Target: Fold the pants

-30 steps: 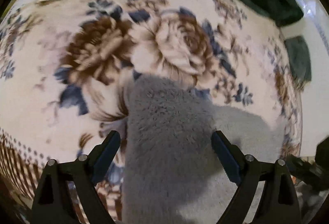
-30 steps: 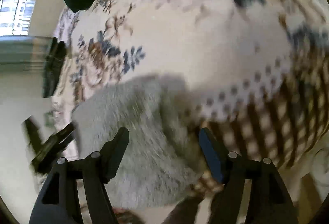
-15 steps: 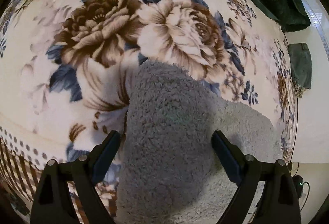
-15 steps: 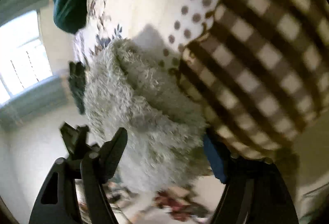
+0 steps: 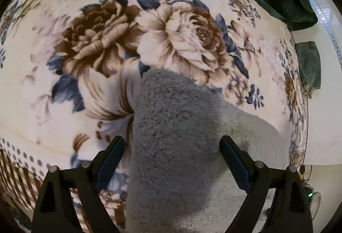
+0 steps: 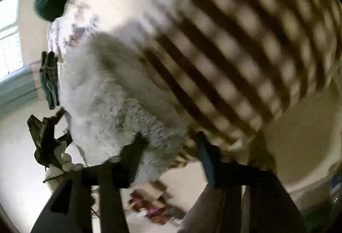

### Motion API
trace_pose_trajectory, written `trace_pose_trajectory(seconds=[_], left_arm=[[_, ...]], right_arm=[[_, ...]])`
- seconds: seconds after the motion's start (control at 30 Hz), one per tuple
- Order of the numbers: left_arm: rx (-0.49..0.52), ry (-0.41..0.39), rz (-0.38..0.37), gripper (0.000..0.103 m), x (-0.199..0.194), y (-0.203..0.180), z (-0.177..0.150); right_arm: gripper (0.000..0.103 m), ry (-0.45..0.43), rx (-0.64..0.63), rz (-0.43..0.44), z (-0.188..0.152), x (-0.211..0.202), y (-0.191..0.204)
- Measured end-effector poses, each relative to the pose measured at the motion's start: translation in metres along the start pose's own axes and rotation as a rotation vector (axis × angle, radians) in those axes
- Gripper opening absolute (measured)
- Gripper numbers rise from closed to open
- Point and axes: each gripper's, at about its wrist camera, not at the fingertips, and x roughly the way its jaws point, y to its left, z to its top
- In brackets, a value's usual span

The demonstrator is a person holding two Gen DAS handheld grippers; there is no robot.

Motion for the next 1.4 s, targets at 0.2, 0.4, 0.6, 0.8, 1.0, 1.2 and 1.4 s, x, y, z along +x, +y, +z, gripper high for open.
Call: trace_pose_trajectory(seconds=[0.2,0.4,0.6,0.8,1.0,1.2,1.4], left_arm=[[-0.001,-0.026,-0.012,0.091,-0.011,0.005,0.004],[-0.028,-0.023,-0.013,0.091,-0.002,0.012,0.01],[-0.042,0.024,-0.045,0.091,0.017,0.012,0.011],[-0.065,-0.039,-0.185,0.093,-0.011,0.02,0.001],[-0.09,-0.028,-0.372,0.103,-0.012,0.037,-0.029],[-0.065,0.081,-0.323,0.103,0.025,0.045,-0.05],[-0.16,0.079,-0.405,0.099,0.039,0.059,-0.062]], right_arm=[[0.076,-0.113,-0.087,0.113,0.056,-0.006,0.061],[0.034,-0.118,-0.238,0.011,0.091,0.048,0.106],[0.05,-0.103,-0.13,-0.051,0.112,0.059,0.066],[0.101,-0.003,-0.142,0.164,0.089,0.04,0.043],[0.103,0.199,-0.25,0.135,0.057,0.089,0.028],[0.103,0.272,-0.266,0.2,0.06,0.114,0.034],[0.098,0.286,-0.262,0.228,0.063,0.117,0.038]])
